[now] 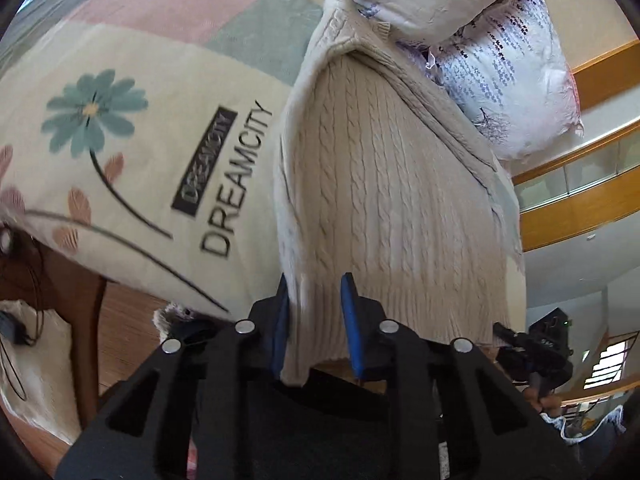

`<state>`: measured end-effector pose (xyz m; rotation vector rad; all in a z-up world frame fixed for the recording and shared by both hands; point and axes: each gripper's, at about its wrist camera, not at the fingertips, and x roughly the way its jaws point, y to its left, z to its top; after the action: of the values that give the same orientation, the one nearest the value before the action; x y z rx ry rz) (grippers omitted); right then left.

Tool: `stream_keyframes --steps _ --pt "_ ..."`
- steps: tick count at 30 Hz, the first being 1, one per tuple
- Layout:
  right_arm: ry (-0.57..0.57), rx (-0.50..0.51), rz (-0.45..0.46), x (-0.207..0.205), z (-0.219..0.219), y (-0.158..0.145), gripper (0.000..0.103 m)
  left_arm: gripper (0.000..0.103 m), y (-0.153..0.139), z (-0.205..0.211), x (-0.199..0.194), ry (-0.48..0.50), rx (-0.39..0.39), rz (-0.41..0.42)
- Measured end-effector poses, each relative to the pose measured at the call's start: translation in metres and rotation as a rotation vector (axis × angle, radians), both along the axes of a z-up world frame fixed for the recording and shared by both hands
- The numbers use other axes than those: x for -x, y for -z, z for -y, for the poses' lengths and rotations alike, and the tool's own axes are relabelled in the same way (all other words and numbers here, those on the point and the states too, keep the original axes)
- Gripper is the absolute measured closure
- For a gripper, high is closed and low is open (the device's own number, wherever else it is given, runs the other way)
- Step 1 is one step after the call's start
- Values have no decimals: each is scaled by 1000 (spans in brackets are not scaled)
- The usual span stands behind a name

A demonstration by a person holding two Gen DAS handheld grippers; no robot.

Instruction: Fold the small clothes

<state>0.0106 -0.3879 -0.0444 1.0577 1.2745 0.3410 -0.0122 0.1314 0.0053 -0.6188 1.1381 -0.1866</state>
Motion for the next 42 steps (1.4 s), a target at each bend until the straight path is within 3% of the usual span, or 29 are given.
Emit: stream_keyframes --steps 3,6,10,14,16,17,19,21,23,25,28,31,32,34,35,38,42 --pt "6 -41 38 -6 -5 -8 95 96 1 3 -9 -7 64 -13" --pt "29 -101 154 -34 -7 -37 95 97 -21 -5 -28 22 124 53" --pt "78 -128 358 -112 -3 -87 95 97 -77 -30 -113 32 86 249" --pt "190 -110 467 -206 3 -109 95 97 -113 -34 -224 24 -42 367" --pt "240 -54 453 -255 4 -103 91 86 -108 -27 -271 18 -103 345" --pt "252 -26 415 -276 2 -95 72 79 -98 -25 -289 12 -121 303" --pt "264 66 291 -304 2 -78 52 44 -82 -25 -307 -14 -187 211" --pt "271 30 253 -298 1 -71 50 39 -72 -32 -307 -16 -205 184" --pt "227 91 286 -279 -1 -77 30 35 -60 -42 -298 12 -185 168" --pt "201 168 299 -264 -1 -81 30 35 -44 -52 -295 34 -151 129" --pt "194 151 254 -248 9 -72 30 37 -21 -58 -301 43 -13 70" --pt "193 157 248 -241 17 -67 30 38 -2 -50 -309 53 53 33" --pt "189 158 248 -239 18 -67 30 39 -2 -49 -308 46 56 57" --pt "178 153 246 -234 19 -68 30 78 9 -44 -311 52 130 27" --pt "174 150 244 -236 16 -66 30 79 13 -43 -311 23 155 19" --pt "163 139 236 -227 23 -67 30 83 0 -39 -306 -16 227 36" --pt "188 145 244 -210 42 -75 30 84 -64 12 -307 73 308 148"
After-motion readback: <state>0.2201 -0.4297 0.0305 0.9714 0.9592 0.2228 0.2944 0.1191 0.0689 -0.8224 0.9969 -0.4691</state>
